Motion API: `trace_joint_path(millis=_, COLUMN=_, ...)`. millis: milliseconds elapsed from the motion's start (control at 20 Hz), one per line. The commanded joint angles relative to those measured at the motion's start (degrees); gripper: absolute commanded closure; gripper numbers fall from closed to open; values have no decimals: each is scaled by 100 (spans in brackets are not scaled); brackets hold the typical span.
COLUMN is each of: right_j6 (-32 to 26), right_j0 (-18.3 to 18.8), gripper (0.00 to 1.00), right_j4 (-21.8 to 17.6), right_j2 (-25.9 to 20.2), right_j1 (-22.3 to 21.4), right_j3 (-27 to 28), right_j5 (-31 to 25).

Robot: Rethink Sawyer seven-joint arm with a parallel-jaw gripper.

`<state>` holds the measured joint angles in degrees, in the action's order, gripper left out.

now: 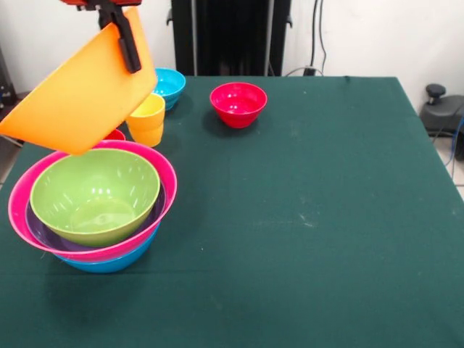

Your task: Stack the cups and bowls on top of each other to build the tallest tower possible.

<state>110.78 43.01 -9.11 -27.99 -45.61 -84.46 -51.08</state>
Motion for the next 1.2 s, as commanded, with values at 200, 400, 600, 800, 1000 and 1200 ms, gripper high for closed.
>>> trace_joint_path(millis=200, right_j6=-1532, right_j0=-6, gripper=100, right_j4=-718, right_j2=-544, right_j1=670, right_j3=-157, right_j5=69)
trace_joint_path(millis=400, right_j6=-1451, right_j0=0, gripper=100, right_j4=-912, right_j2=-556, right_j1=823, right_j3=0, right_j5=193)
trace_joint_path(millis=600, right_j6=-1293, right_j0=20, gripper=100, right_j4=-1052, right_j2=-549, right_j1=912, right_j3=62, right_j5=357)
trace_joint_path(millis=800, right_j6=-1316, right_j0=97, gripper=100, right_j4=-1100, right_j2=-619, right_j1=836, right_j3=60, right_j5=218)
trace_joint_path(millis=1000, right_j6=-1385, right_j0=170, gripper=100, right_j4=-1128, right_j2=-718, right_j1=842, right_j3=117, right_j5=67)
trace_joint_path(millis=1200, right_j6=-1453, right_j0=271, gripper=100, right_j4=-1117, right_j2=-814, right_j1=783, right_j3=125, right_j5=-102)
